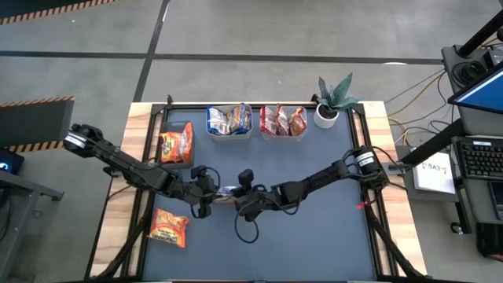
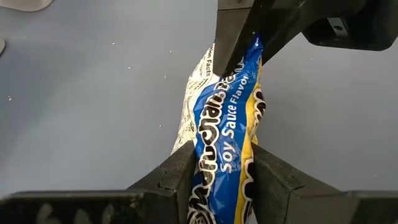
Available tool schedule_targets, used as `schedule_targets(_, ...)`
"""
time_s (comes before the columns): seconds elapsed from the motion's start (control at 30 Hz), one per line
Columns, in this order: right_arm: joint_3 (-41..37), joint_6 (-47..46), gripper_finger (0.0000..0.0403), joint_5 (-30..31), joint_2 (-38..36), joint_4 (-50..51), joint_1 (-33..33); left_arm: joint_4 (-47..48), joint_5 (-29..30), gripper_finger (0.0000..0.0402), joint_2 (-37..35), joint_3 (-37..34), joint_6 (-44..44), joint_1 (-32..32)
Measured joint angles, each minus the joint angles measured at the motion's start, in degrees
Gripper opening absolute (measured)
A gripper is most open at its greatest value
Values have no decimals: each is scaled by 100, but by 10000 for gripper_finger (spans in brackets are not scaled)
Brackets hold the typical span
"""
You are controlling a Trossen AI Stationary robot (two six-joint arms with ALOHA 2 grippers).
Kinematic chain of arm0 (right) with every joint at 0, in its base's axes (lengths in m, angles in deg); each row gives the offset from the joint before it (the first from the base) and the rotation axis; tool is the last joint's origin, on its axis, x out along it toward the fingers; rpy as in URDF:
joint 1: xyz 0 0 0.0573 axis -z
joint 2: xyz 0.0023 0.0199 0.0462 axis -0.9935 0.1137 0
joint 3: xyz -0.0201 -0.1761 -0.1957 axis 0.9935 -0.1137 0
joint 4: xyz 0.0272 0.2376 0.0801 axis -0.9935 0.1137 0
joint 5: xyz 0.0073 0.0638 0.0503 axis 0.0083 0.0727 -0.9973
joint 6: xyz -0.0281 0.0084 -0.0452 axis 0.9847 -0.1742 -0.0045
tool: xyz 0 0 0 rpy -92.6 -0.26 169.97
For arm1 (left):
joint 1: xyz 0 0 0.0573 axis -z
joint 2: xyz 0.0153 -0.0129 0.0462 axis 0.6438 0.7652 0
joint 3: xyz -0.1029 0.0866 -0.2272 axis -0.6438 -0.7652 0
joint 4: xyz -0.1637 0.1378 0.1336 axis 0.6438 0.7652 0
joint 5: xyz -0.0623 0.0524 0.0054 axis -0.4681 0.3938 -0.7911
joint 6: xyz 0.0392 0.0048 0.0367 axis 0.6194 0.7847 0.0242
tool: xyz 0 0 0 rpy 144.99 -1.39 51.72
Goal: Sort Maruchan noodles
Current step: Put the blue noodle pack into the gray bin
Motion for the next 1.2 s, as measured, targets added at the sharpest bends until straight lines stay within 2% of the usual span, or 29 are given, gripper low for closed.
schedule_targets(0.23, 0, -203, 42, 37, 0, 16, 2, -33, 24, 105, 134, 11, -52, 2)
schedule_targets(0.4, 0, 96, 53, 18, -2, 91, -3, -44, 48, 105, 200, 13, -168, 0)
schedule_targets(0.57, 0, -359, 55, 41, -4, -14, 2, -18, 42, 105, 197, 19, -216, 4)
schedule_targets(0.7, 0, -458, 84, 55, -4, -14, 2, -16, 39, 105, 197, 21, -216, 6)
schedule_targets(1.0, 0, -667, 177, 46, -143, 87, -49, -16, 42, 91, 197, 20, -218, 9)
schedule_targets(1.2, -57, -920, 188, 27, -720, 709, -63, 5, 270, 86, 197, 66, -328, 14)
